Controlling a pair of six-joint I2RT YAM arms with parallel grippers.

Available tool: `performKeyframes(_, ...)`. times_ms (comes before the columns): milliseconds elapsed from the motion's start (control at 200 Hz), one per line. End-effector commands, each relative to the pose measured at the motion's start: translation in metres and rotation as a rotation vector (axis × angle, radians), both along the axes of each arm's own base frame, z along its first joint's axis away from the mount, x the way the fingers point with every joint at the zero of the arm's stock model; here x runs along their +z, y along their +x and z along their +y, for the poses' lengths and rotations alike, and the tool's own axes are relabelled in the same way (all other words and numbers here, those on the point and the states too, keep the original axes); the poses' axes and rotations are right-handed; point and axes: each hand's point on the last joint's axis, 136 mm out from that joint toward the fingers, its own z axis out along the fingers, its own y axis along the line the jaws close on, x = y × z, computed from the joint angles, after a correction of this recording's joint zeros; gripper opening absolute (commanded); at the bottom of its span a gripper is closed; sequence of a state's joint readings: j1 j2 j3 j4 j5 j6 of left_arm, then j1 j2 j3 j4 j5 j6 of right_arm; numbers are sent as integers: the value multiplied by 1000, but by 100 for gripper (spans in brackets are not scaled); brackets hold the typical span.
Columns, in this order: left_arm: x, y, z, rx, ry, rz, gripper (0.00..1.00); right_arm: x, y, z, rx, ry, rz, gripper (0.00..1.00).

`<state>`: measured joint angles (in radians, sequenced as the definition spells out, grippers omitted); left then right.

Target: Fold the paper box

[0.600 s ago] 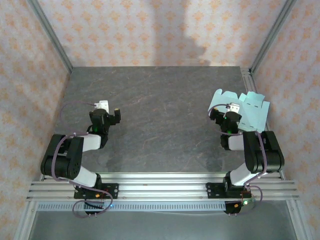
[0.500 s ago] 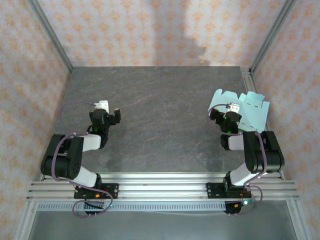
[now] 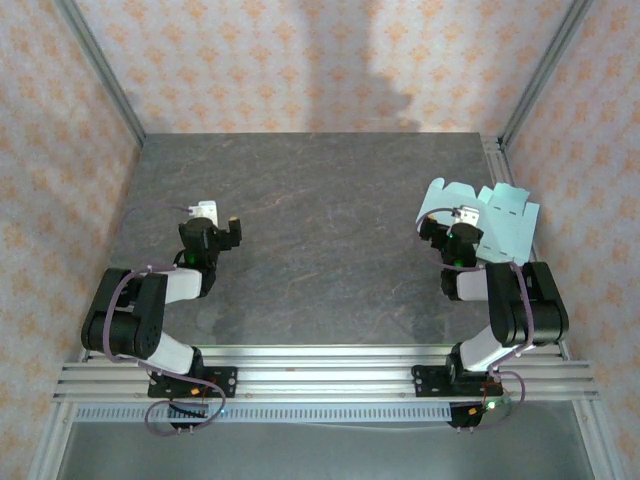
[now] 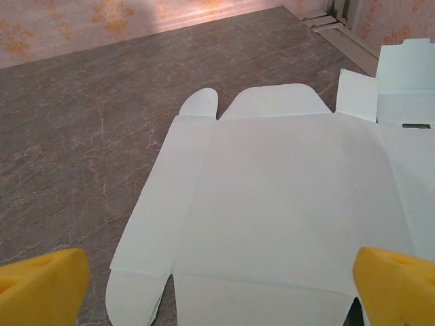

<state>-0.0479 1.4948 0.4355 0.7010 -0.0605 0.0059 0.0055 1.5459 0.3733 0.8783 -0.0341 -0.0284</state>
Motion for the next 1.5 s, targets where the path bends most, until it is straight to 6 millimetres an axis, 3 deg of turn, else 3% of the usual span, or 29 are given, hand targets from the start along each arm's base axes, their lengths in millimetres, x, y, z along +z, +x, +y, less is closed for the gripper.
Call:
performKeyframes(0,5,2,4,13,17,-24,100,6,6,-1,2,-7,-17,99)
performKeyframes(245,7,0,10,55,24,-27,100,10,4,3,27,-5,-40,99)
performKeyframes(495,50,-15,7,55,1,-36,100,46,-6,11,70,-8,-47,99)
performKeyframes(591,62,-23,-12,2,0,-28,100,64,-8,8,22,36,-36,99)
performKeyframes(751,82,-26,-64,-139,-2,-52,100,84,-6,16,-13,230,46,99)
performKeyframes(866,93,-27,-98,-228,-107,-82,100,71,3,32,-10,395,158,100)
performKeyframes(1131,89,-36,-171,-387,-135,-60,100,29,29,57,-2,581,374,99)
performKeyframes(1291,84,-34,-188,-387,-232,-50,100,-1,40,62,-10,596,468,99)
performKeyframes(1401,78,-28,-188,-340,-285,-45,100,-19,41,59,-47,592,517,98)
performKeyframes(1496,77,-25,-190,-324,-309,-40,100,-36,43,68,-20,619,572,98)
